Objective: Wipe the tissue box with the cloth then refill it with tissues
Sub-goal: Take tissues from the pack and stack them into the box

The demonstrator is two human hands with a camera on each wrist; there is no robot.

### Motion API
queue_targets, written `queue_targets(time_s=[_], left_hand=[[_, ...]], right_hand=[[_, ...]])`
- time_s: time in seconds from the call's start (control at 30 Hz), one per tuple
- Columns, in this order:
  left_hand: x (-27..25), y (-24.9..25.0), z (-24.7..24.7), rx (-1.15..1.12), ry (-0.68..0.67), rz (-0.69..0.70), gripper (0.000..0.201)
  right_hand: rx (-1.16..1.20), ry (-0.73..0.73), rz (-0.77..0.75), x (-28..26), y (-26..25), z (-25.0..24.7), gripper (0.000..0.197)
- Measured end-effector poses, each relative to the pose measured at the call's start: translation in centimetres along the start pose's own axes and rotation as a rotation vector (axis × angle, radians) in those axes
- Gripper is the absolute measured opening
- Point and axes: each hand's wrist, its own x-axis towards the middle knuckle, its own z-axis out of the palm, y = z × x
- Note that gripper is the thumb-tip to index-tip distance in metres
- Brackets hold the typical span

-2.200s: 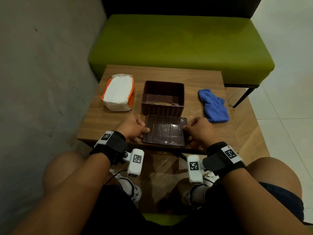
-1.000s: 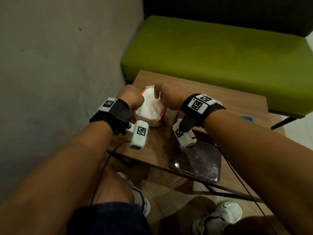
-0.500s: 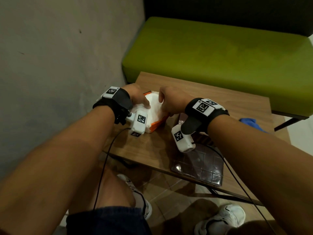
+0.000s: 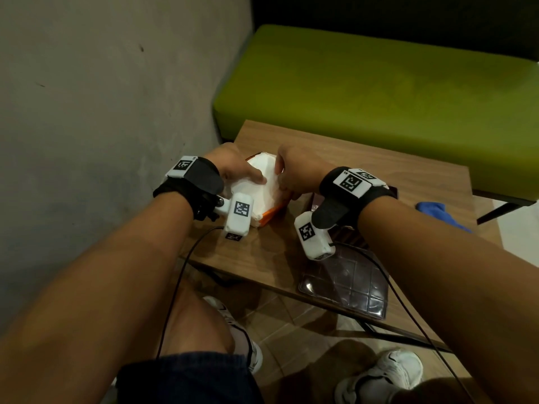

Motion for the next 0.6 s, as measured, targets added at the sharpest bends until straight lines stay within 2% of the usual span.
queue_targets(time_s=[0.17,0.33,0.4,0.47,0.53,0.6], left_hand=[[-0.4,-0.7,0.4,-0.175,-0.001,0.032,0.035],[-1.1,-1.9,-0.4,-0.497,-0.118,-0.051,0.025],[-1.4,-2.5,-0.9,-0.608,-0.182,-0.071,0.022],[-1.7,-3.2,-1.5,-0.692,-0.233,-0.047,0.028],[-1.7,-3.8,-2.0,-0.695,-0.227,0.004,0.034],[-1.9,-4.2,-2.4,-0.690,-0.202,0.058,0.033]], right_hand=[[0.138,0.001,0.058,-0.3,0.1,-0.1,0.018],[0.315,0.029,0.132,-0.6,0.2,-0.3,0.025],[0.323,0.088,0.113,-0.6,0.3,-0.6,0.027],[0.407,0.213,0.095,-0.3,0.5,-0.7,0.018],[0.540,0.307,0.100,-0.2,0.7,-1.0,0.031],[0.598,0.304,0.113,-0.5,0.8,-1.3,0.052]])
